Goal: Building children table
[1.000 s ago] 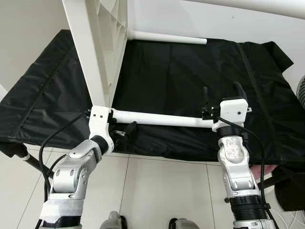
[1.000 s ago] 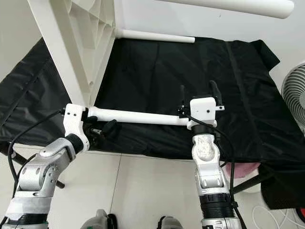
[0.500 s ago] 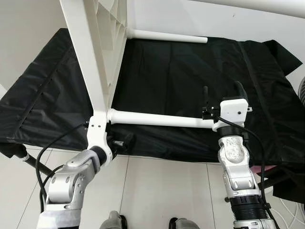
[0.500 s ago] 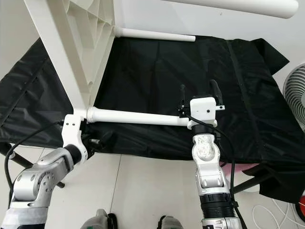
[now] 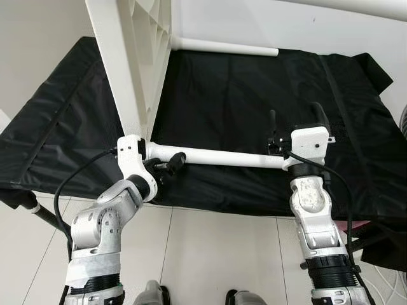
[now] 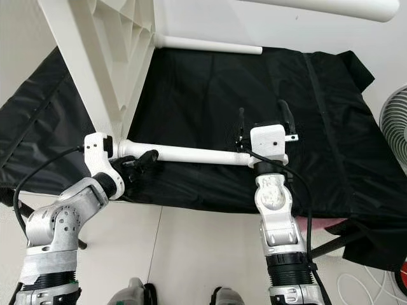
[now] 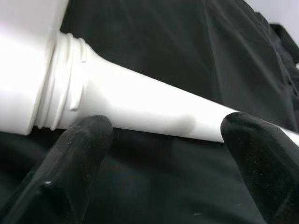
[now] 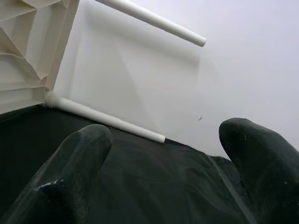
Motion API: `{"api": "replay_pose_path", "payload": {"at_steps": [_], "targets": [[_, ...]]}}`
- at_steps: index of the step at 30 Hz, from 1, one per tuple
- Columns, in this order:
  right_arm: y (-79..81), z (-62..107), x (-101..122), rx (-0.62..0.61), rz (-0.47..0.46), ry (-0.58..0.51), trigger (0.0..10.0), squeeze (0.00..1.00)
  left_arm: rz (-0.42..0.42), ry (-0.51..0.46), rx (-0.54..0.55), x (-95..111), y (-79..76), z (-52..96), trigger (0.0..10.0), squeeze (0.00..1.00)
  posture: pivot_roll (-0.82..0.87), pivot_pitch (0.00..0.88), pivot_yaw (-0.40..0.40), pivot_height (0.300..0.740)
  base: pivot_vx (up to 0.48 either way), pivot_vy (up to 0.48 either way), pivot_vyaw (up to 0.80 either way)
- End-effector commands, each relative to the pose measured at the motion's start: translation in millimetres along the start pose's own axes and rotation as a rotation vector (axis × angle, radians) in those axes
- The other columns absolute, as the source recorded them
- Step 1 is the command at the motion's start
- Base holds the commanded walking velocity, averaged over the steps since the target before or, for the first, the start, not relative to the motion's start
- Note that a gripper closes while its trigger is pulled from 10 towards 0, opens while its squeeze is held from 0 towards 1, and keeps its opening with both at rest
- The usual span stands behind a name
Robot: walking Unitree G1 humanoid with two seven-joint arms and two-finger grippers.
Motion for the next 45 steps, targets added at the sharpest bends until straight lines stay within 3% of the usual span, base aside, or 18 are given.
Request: {"api": "replay_pose_path", "payload": {"at_steps": [1, 7, 15, 20, 26, 32, 45], "targets": [[1.4, -1.8, 7, 0.007, 0.012, -0.038, 10.0, 0.0, 0.027, 0.047, 0.014, -10, 2.8, -1.7, 10.0, 0.0, -0.04, 0.119, 0.037, 0.74, 0.0, 0.0, 0.0], [-6.6, -3.3, 25, -0.031, 0.139, -0.132, 10.0, 0.0, 0.08, 0.078, 0.042, -14, 3.6, -1.7, 10.0, 0.0, -0.05, 0.126, 0.048, 0.74, 0.0, 0.0, 0.0], [-12.4, -6.1, 32, -0.063, 0.162, -0.165, 10.0, 0.0, 0.105, 0.09, 0.062, -17, 6.6, 0.6, 10.0, 0.0, -0.05, 0.128, 0.047, 0.74, 0.0, 0.0, 0.0], [-6.2, -7.2, 41, -0.017, 0.209, -0.213, 10.0, 0.0, 0.12, 0.062, 0.066, -7, 5.7, -6.3, 10.0, 0.0, -0.04, 0.126, 0.043, 0.74, 0.0, 0.0, 0.0], [-2.2, -3.0, 61, 0.01, 0.344, -0.315, 10.0, 0.0, 0.134, 0.037, 0.065, 2, 2.7, -15.3, 10.0, 0.0, -0.06, 0.12, 0.049, 0.74, 0.0, 0.0, 0.0], [4.8, -8.2, 97, 0.014, 0.477, -0.504, 10.0, 0.0, 0.125, 0.038, 0.068, 5, 2.6, -23.8, 10.0, 0.0, -0.07, 0.116, 0.056, 0.74, 0.0, 0.0, 0.0], [10.6, -23.2, 124, 0.022, 0.585, -0.651, 10.0, 0.0, 0.123, 0.027, 0.073, 10, 3.9, -27.6, 10.0, 0.0, -0.08, 0.116, 0.06, 0.74, 0.0, 0.0, 0.0]]}}
Point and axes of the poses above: a point about 5 cm out from each wrist's last joint towards the gripper, its own z axis pointing back from the gripper into the wrist, its own x axis along the axis of the wrist's last joint, y = z × x, the point moved 2 cm from there along -z, pointing out of the wrist towards the gripper, and after that the axes turned 11 degrees about -z, right-handed, at the moved point
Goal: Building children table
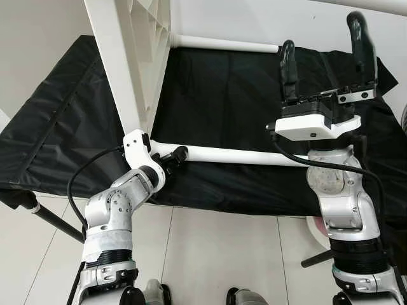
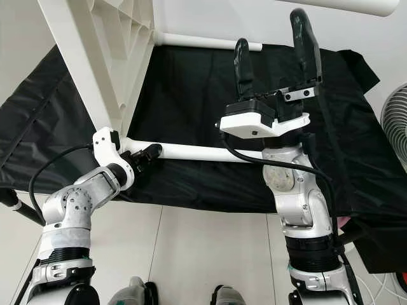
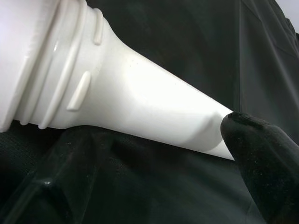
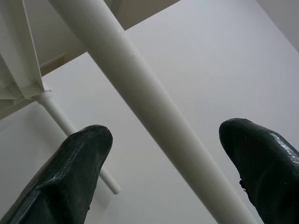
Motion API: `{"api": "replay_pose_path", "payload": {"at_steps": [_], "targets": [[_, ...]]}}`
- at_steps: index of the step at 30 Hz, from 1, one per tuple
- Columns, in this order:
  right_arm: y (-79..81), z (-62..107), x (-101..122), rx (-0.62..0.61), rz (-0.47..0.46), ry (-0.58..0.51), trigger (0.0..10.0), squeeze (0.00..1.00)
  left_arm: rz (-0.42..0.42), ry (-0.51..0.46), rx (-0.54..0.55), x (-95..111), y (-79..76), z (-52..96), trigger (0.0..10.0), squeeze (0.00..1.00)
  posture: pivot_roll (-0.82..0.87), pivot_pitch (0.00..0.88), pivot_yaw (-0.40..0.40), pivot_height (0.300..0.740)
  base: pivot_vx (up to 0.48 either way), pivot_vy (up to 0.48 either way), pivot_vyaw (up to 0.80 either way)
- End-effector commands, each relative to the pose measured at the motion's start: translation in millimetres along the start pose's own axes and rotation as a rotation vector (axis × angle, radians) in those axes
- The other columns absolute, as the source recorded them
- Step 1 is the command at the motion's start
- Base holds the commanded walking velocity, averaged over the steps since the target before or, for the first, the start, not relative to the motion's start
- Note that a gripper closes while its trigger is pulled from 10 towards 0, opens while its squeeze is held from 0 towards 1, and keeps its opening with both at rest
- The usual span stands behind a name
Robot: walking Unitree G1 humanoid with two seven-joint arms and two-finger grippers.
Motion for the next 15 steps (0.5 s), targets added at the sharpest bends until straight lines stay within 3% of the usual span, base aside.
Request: {"api": "replay_pose_path", "payload": {"at_steps": [1, 15], "targets": [[-4.2, -10.2, 4, -0.007, 0.022, -0.045, 10.0, 0.0, -0.015, -0.033, -0.008, 9, -2.4, -2.4, 10.0, 0.0, -0.08, 0.116, 0.06, 0.74, 0.0, 0.0, 0.0], [-16.4, -47.0, 1, 0.051, 0.01, -0.058, 10.0, 0.0, -0.025, -0.042, 0.004, 13, 0.0, -3.8, 10.0, 0.0, -0.08, 0.123, 0.064, 0.74, 0.0, 0.0, 0.0]]}}
Point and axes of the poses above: a point about 5 cm out from each wrist's last joint towards the gripper, its own z axis pointing back from the gripper into the wrist, its own x axis along the axis of the wrist's last joint, y = z × x, the point moved 2 cm from there along -z, pointing out of the wrist towards the gripper, and after that the axes turned 11 degrees about -z, right-handed, at the moved point
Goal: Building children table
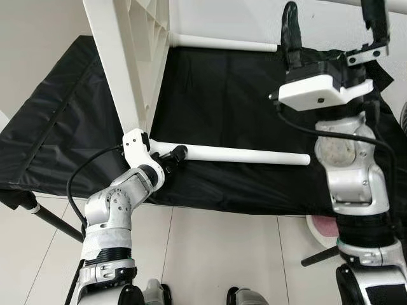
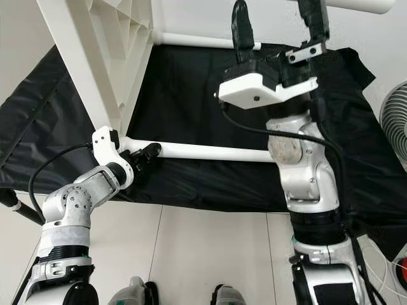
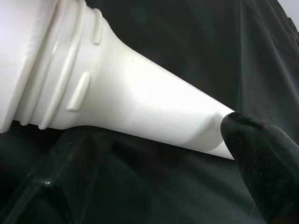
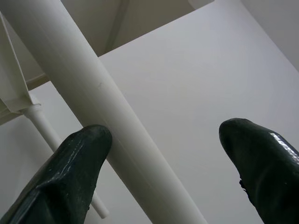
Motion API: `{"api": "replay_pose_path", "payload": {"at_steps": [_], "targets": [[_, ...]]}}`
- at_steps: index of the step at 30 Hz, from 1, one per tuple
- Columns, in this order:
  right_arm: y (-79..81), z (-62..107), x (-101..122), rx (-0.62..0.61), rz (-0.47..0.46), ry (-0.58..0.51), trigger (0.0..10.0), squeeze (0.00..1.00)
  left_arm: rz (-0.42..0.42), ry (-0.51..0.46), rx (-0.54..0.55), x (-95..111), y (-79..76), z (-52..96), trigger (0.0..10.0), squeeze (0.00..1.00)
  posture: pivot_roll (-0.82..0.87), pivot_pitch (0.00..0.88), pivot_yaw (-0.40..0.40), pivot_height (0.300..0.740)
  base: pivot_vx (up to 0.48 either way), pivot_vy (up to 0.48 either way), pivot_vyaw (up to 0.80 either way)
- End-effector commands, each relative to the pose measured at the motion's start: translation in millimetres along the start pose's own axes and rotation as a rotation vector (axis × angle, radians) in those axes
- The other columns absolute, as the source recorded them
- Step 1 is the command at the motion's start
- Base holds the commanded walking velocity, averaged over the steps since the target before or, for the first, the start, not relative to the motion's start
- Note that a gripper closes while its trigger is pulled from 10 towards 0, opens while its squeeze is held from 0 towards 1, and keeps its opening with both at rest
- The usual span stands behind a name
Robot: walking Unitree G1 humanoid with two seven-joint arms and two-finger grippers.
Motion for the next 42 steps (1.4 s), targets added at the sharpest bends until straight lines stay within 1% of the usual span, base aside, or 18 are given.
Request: {"api": "replay_pose_path", "payload": {"at_steps": [1, 2, 7, 8, 11, 14, 17, 19, 22, 27, 30, 31, 32, 34, 38, 39, 40, 42], "targets": [[-3.5, -5.9, -1, 0.012, -0.011, 0.001, 10.0, 0.0, -0.019, -0.038, -0.003, 11, -2.1, -1.8, 10.0, 0.0, -0.08, 0.123, 0.064, 0.74, 0.0, 0.0, 0.0], [-3.5, -15.1, -4, 0.067, -0.021, 0.004, 10.0, 0.0, -0.021, -0.04, -0.003, 12, -2.3, -2.4, 10.0, 0.0, -0.09, 0.123, 0.063, 0.74, 0.0, 0.0, 0.0], [-5.1, -23.4, -5, 0.103, -0.032, 0.004, 10.0, 0.0, -0.023, -0.041, -0.003, 12, -2.3, -3.1, 10.0, 0.0, -0.1, 0.123, 0.065, 0.74, 0.0, 0.0, 0.0], [-4.3, -28.0, -7, 0.141, -0.041, 0.014, 10.0, 0.0, -0.023, -0.04, -0.004, 12, -2.6, -3.2, 10.0, 0.0, -0.1, 0.123, 0.065, 0.74, 0.0, 0.0, 0.0], [-5.9, -33.6, -7, 0.165, -0.045, 0.012, 10.0, 0.0, -0.023, -0.039, -0.005, 12, -3.0, -3.7, 10.0, 0.0, -0.11, 0.122, 0.068, 0.74, 0.0, 0.0, 0.0], [-2.4, -43.0, -10, 0.292, -0.016, 0.021, 10.0, 0.0, -0.023, -0.037, -0.008, 11, -3.6, -4.4, 10.0, 0.0, -0.12, 0.121, 0.07, 0.74, 0.0, 0.0, 0.0], [1.0, -44.3, -12, 0.354, -0.011, 0.031, 10.0, 0.0, -0.023, -0.036, -0.009, 11, -4.0, -4.7, 10.0, 0.0, -0.12, 0.121, 0.07, 0.74, 0.0, 0.0, 0.0], [6.9, -42.3, -13, 0.411, -0.006, 0.034, 10.0, 0.0, -0.024, -0.036, -0.01, 11, -4.4, -5.1, 10.0, 0.0, -0.12, 0.119, 0.069, 0.74, 0.0, 0.0, 0.0], [11.7, -39.8, -15, 0.452, 0.003, 0.037, 10.0, 0.0, -0.025, -0.037, -0.011, 11, -4.7, -5.4, 10.0, 0.0, -0.12, 0.117, 0.069, 0.74, 0.0, 0.0, 0.0], [14.2, -40.1, -14, 0.475, 0.008, 0.037, 10.0, 0.0, -0.027, -0.039, -0.009, 11, -4.3, -5.4, 10.0, 0.0, -0.12, 0.119, 0.068, 0.74, 0.0, 0.0, 0.0], [13.1, -50.5, -4, 0.484, 0.025, -0.009, 10.0, 0.0, -0.03, -0.037, -0.005, 11, -2.8, -5.6, 10.0, 0.0, -0.12, 0.119, 0.068, 0.74, 0.0, 0.0, 0.0], [13.1, -50.5, -4, 0.484, 0.025, -0.009, 10.0, 0.0, -0.03, -0.037, -0.005, 11, -2.8, -5.6, 10.0, 0.0, -0.12, 0.119, 0.068, 0.74, 0.0, 0.0, 0.0], [10.4, -57.5, 1, 0.483, 0.039, -0.031, 10.0, 0.0, -0.038, -0.034, -0.005, 11, -2.3, -6.6, 10.0, 0.0, -0.13, 0.116, 0.086, 0.74, 0.0, 0.0, 0.0], [5.4, -64.4, 4, 0.468, 0.048, -0.045, 10.0, 0.0, -0.041, -0.033, -0.005, 12, -2.3, -7.9, 10.0, 0.0, -0.13, 0.116, 0.086, 0.74, 0.0, 0.0, 0.0], [3.6, -66.5, 6, 0.463, 0.05, -0.05, 10.0, 0.0, -0.04, -0.033, -0.005, 12, -2.4, -8.3, 10.0, 0.0, -0.13, 0.116, 0.086, 0.74, 0.0, 0.0, 0.0], [-0.6, -70.6, 7, 0.466, 0.056, -0.057, 10.0, 0.0, -0.039, -0.029, -0.01, 10, -3.6, -9.3, 10.0, 0.0, -0.15, 0.117, 0.093, 0.74, 0.0, 0.0, 0.0], [-5.5, -74.3, 8, 0.474, 0.069, -0.07, 0.0, 0.0, -0.036, -0.024, -0.015, 9, -5.2, -10.5, 10.0, 0.0, -0.16, 0.117, 0.091, 0.74, 0.0, 0.0, 0.0], [-9.0, -76.8, 8, 0.48, 0.079, -0.079, 0.0, 0.0, -0.033, -0.022, -0.019, 7, -6.4, -11.4, 10.0, 0.0, -0.16, 0.117, 0.091, 0.74, 0.0, 0.0, 0.0]]}}
Point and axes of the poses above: a point about 5 cm out from each wrist's last joint towards the gripper, its own z axis pointing back from the gripper into the wrist, its own x axis along the axis of the wrist's last joint, y = z × x, the point moved 2 cm from there along -z, pointing out of the wrist towards the gripper, and after that the axes turned 11 degrees about -z, right-handed, at the moved point
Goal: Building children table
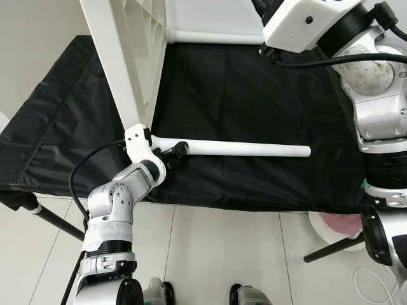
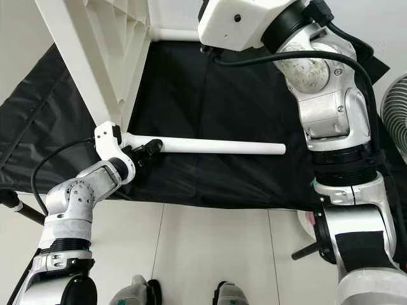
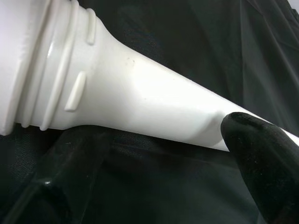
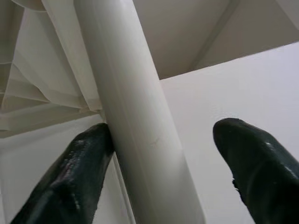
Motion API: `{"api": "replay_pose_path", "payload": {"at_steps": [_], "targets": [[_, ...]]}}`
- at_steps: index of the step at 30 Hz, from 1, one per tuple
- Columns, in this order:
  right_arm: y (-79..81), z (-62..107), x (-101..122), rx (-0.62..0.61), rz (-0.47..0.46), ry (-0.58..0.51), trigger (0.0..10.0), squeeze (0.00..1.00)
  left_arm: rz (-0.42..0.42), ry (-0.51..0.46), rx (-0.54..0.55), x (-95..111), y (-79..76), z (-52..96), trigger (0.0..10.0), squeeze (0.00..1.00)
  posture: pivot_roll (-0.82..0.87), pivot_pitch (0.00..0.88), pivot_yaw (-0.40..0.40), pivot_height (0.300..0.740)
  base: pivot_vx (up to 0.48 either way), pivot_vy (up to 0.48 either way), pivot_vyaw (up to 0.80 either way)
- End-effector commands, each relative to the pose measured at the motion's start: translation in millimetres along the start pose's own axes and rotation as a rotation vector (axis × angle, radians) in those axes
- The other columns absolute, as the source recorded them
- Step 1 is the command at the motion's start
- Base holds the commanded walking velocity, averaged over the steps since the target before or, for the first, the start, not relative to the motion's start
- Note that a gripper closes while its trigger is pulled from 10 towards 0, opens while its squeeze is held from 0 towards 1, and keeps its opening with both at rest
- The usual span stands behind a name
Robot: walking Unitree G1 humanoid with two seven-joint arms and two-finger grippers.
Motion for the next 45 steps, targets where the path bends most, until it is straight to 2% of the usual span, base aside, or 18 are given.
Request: {"api": "replay_pose_path", "payload": {"at_steps": [1, 8, 9, 11, 12, 14, 15, 17, 21, 25, 27, 32, 37, 41, 43, 45], "targets": [[-18.9, -3.3, 8, -0.022, 0.027, -0.045, 0.0, 0.0, -0.007, -0.014, -0.01, 2, -3.0, -2.3, 10.0, 0.0, -0.16, 0.117, 0.085, 0.74, 0.0, 0.0, 0.0], [-34.3, 2.1, -5, -0.068, 0.023, 0.022, 0.0, 0.01, -0.003, -0.028, -0.014, 7, -5.5, -5.3, 10.0, 0.0, -0.16, 0.117, 0.072, 0.74, 0.0, 0.0, 0.0], [-37.5, 5.1, -8, -0.086, 0.025, 0.038, 0.0, 0.04, -0.001, -0.032, -0.013, 8, -5.8, -6.5, 10.0, 0.0, -0.16, 0.118, 0.071, 0.74, 0.0, 0.0, 0.0], [-40.9, 8.1, -10, -0.104, 0.034, 0.05, 0.0, 0.05, 0.001, -0.034, -0.007, 9, -5.3, -7.9, 10.0, 0.0, -0.16, 0.119, 0.072, 0.74, 0.0, 0.0, 0.0], [-44.3, 10.9, -12, -0.119, 0.05, 0.066, 0.0, 0.13, 0.008, -0.034, -0.001, 9, -4.7, -9.7, 10.0, 0.0, -0.16, 0.119, 0.072, 0.74, 0.0, 0.0, 0.0], [-47.7, 13.4, -12, -0.135, 0.061, 0.073, 0.0, 0.14, 0.013, -0.033, 0.004, 9, -4.5, -11.5, 10.0, 0.0, -0.17, 0.119, 0.077, 0.74, 0.0, 0.0, 0.0], [-51.2, 15.4, -12, -0.152, 0.071, 0.077, 0.0, 0.03, 0.018, -0.03, 0.009, 8, -4.9, -14.0, 10.0, 0.0, -0.18, 0.122, 0.08, 0.74, 0.0, 0.0, 0.0], [-54.0, 16.9, -12, -0.17, 0.064, 0.078, 0.0, 0.0, 0.022, -0.028, 0.01, 8, -6.0, -16.1, 10.0, 0.0, -0.18, 0.122, 0.08, 0.74, 0.0, 0.0, 0.0], [-57.8, 19.7, -11, -0.203, 0.041, 0.082, 0.0, 0.0, 0.03, -0.026, 0.012, 8, -8.9, -20.9, 10.0, 0.0, -0.18, 0.123, 0.082, 0.74, 0.0, 0.0, 0.0], [-63.8, 27.7, -11, -0.294, -0.032, 0.084, 0.0, 0.0, 0.07, -0.033, 0.032, 12, -10.8, -28.8, 10.0, 0.0, -0.19, 0.124, 0.082, 0.74, 0.0, 0.0, 0.0], [-73.8, 36.4, -14, -0.367, -0.068, 0.111, 0.0, 0.0, 0.116, -0.041, 0.047, 19, -11.8, -33.0, 10.0, 0.0, -0.19, 0.127, 0.087, 0.74, 0.0, 0.0, 0.0], [-88.3, 48.3, -19, -0.46, -0.075, 0.145, 0.0, 0.0, 0.127, -0.056, 0.044, 27, -14.5, -34.5, 10.0, 0.0, -0.19, 0.127, 0.096, 0.74, 0.0, 0.0, 0.0], [-99.8, 67.0, -28, -0.542, -0.068, 0.21, 0.0, 0.0, 0.115, -0.034, 0.068, 23, -6.3, -30.0, 10.0, 0.0, -0.19, 0.134, 0.104, 0.74, 0.0, 0.0, 0.0], [-100.4, 71.4, -32, -0.549, -0.073, 0.232, 0.0, 0.0, 0.096, -0.046, 0.081, 26, -2.8, -30.0, 10.0, 0.0, -0.19, 0.134, 0.104, 0.74, 0.0, 0.0, 0.0], [-97.4, 70.5, -32, -0.534, -0.079, 0.237, 0.0, 0.0, 0.07, -0.075, 0.083, 38, -4.0, -32.8, 10.0, 0.0, -0.18, 0.136, 0.104, 0.74, 0.0, 0.0, 0.0], [-97.4, 70.5, -32, -0.534, -0.079, 0.237, 0.0, 0.0, 0.07, -0.075, 0.083, 38, -4.0, -32.8, 10.0, 0.0, -0.18, 0.136, 0.104, 0.74, 0.0, 0.0, 0.0]]}}
Point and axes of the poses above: a point about 5 cm out from each wrist's last joint towards the gripper, its own z axis pointing back from the gripper into the wrist, its own x axis along the axis of the wrist's last joint, y = z × x, the point moved 2 cm from there along -z, pointing out of the wrist towards the gripper, and after that the axes turned 11 degrees about -z, right-handed, at the moved point
